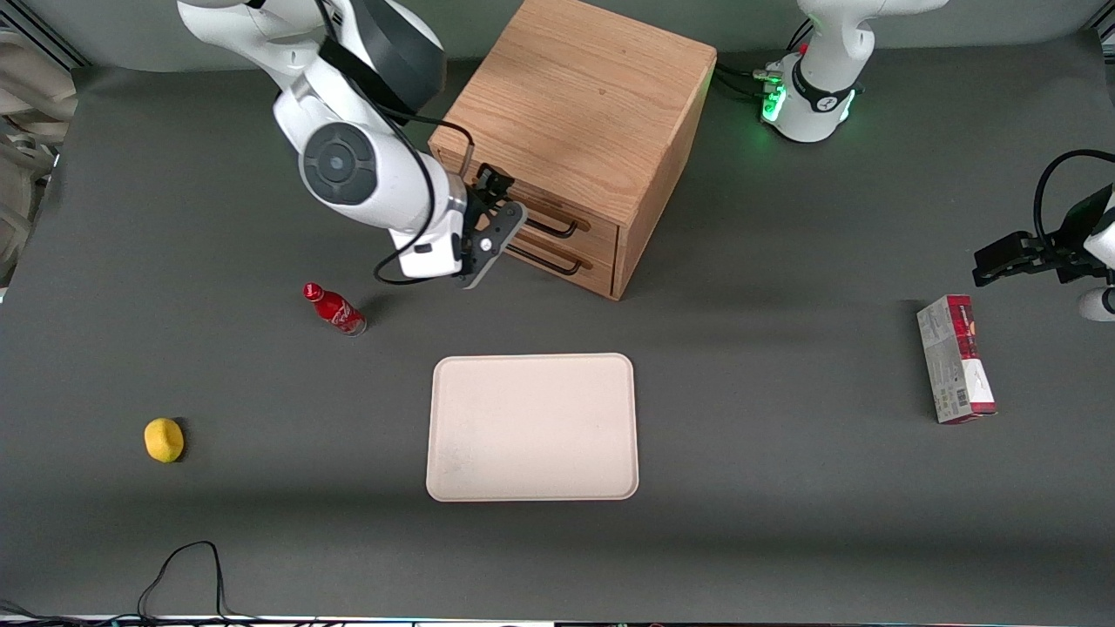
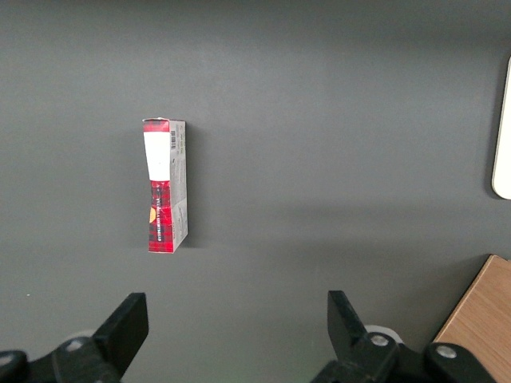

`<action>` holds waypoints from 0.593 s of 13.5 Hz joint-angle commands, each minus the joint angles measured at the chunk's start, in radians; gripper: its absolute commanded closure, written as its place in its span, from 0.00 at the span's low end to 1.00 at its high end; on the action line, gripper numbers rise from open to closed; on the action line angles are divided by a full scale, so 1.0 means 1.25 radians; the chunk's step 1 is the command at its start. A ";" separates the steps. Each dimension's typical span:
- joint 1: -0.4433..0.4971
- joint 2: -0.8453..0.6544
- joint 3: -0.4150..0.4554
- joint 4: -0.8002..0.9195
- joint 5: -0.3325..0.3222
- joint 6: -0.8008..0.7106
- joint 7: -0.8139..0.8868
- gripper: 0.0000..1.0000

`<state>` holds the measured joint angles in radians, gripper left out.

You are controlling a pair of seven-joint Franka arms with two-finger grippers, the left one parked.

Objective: Open upper drawer

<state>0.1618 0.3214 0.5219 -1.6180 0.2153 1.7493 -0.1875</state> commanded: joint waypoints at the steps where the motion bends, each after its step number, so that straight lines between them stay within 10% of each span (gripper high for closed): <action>1: 0.002 -0.009 0.006 -0.061 0.018 0.068 -0.025 0.00; 8: 0.007 0.004 0.012 -0.113 0.012 0.138 -0.030 0.00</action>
<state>0.1696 0.3228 0.5341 -1.7479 0.2153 1.8972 -0.1968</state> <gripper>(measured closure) 0.000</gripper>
